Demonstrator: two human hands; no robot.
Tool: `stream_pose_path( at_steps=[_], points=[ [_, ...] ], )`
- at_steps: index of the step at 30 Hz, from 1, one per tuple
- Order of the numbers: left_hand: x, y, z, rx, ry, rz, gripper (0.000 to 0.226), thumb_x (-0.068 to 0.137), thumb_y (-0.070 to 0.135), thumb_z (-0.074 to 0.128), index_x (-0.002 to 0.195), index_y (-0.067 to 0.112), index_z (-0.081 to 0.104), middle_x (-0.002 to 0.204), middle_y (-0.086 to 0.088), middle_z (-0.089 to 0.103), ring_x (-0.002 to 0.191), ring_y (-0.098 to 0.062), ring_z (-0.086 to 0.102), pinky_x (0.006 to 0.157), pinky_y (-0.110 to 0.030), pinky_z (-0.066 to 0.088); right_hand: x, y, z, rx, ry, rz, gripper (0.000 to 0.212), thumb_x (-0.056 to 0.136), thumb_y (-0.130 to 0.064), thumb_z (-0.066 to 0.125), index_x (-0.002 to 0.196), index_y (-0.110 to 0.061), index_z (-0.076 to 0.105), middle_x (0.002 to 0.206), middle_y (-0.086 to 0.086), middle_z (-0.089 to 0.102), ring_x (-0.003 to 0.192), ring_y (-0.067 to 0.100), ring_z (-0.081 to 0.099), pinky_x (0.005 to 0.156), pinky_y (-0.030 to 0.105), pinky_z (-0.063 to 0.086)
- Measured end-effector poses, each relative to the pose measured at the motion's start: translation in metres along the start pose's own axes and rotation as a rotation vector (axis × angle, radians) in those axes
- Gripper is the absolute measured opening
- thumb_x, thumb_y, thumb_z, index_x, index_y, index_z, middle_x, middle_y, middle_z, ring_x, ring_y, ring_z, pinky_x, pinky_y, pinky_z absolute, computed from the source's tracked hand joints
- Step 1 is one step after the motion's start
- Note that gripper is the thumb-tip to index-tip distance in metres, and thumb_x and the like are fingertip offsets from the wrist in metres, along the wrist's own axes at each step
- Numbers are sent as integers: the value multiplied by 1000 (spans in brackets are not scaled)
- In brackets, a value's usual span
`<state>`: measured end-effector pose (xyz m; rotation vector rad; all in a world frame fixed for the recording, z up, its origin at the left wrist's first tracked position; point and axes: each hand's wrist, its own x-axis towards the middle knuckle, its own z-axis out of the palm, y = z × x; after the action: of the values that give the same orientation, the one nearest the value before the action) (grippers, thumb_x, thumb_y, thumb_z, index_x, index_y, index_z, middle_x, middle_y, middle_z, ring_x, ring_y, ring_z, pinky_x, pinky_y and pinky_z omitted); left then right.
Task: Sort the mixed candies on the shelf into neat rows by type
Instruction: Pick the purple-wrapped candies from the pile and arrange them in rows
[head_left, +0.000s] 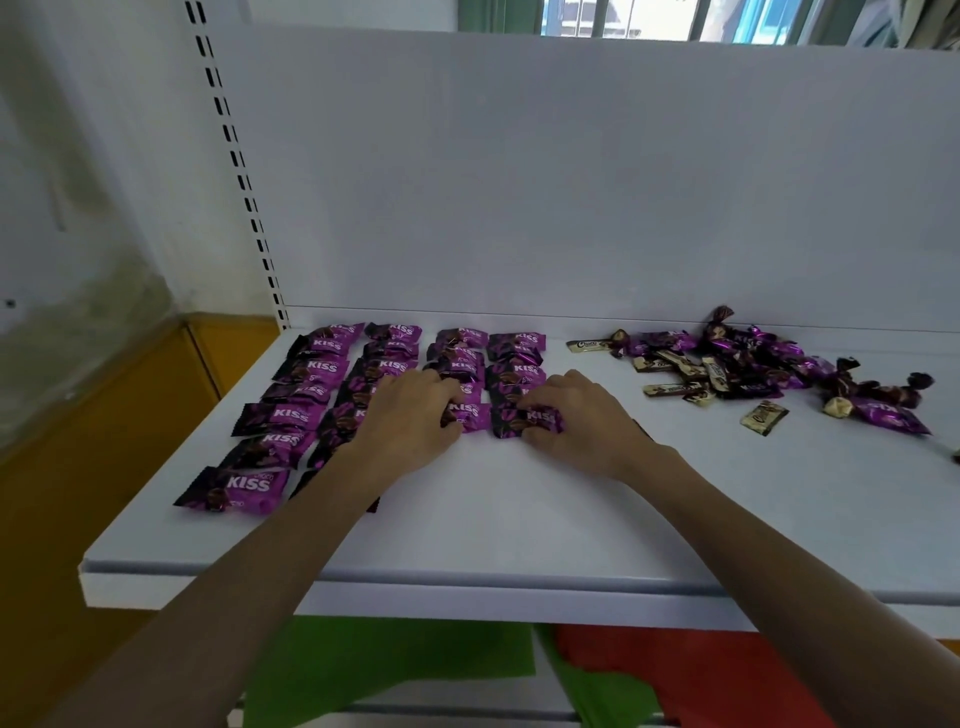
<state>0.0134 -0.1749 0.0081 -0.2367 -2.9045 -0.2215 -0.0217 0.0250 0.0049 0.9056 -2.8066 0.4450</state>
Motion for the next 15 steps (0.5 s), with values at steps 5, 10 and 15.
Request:
stream_pose_path(
  at_steps=[5, 10, 15],
  points=[
    [-2, 0, -2, -11, -4, -5, 32, 89, 27, 54, 120, 20, 55, 117, -3, 56, 109, -21, 50, 95, -35, 36, 0, -1, 2, 25, 15, -1, 37, 86, -30, 58, 121, -19, 57, 116, 4, 59, 107, 22, 46, 88, 33, 40],
    [-6, 1, -5, -7, -2, 8, 35, 88, 29, 54, 121, 18, 54, 116, -3, 56, 108, -20, 50, 91, -33, 38, 0, -3, 4, 46, 47, 4, 37, 85, -30, 60, 119, -17, 58, 115, 5, 59, 108, 23, 47, 89, 36, 41],
    [-5, 8, -9, -49, 76, 13, 38, 84, 37, 58, 116, 16, 58, 106, -3, 59, 99, -20, 53, 85, -31, 40, -4, 6, 2, 86, 111, 27, 38, 84, -33, 61, 120, -18, 58, 115, 3, 59, 110, 20, 48, 88, 33, 41]
  ],
)
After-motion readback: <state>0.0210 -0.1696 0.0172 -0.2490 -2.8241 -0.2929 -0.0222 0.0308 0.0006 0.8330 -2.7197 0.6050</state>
